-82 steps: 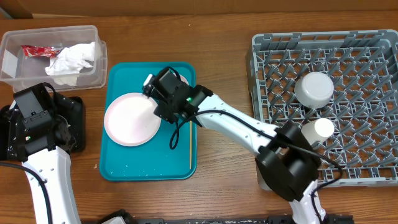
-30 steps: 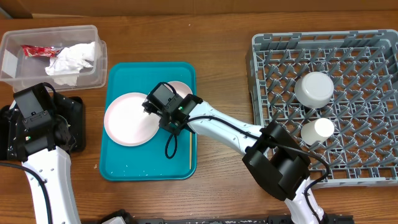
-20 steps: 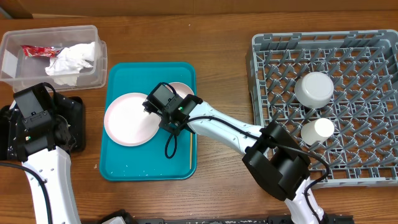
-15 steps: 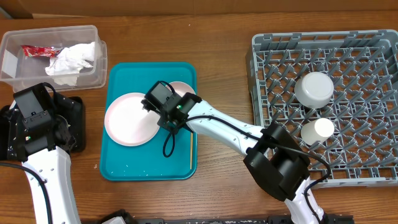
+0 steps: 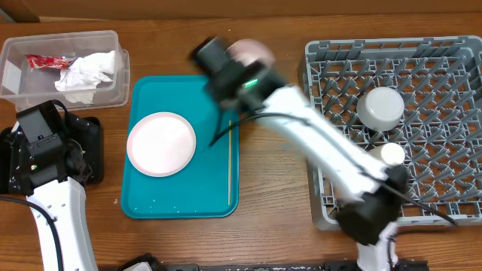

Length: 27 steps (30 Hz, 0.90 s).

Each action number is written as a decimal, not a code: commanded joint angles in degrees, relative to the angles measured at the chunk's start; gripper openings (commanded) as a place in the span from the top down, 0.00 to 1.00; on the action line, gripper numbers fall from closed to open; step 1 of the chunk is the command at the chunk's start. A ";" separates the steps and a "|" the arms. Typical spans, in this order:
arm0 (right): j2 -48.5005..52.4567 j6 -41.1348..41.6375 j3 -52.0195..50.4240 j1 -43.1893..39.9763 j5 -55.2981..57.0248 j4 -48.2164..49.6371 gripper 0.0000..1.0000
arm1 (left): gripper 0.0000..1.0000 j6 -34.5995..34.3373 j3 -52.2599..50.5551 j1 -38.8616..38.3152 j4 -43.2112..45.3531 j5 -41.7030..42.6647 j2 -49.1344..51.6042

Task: Sort waste into correct bins and load items into the dishwasher
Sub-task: 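Carry the small pink plate to the rack and set it down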

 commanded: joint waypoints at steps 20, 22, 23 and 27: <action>-15.47 -4.92 -24.41 -82.29 -90.82 0.68 0.96 | 0.00 -0.76 0.50 0.46 -0.02 0.02 -0.04; -15.47 -5.03 -33.51 -84.08 -96.35 6.47 0.96 | 0.00 -0.76 0.50 0.46 -0.02 0.02 -0.04; -15.47 -5.03 -35.98 -84.32 -98.31 8.85 0.96 | 0.00 -0.76 0.50 0.46 0.00 0.02 -0.04; -15.47 -4.79 -44.41 -84.54 -104.74 17.40 0.96 | 0.00 -0.76 0.50 0.46 -0.02 0.02 -0.04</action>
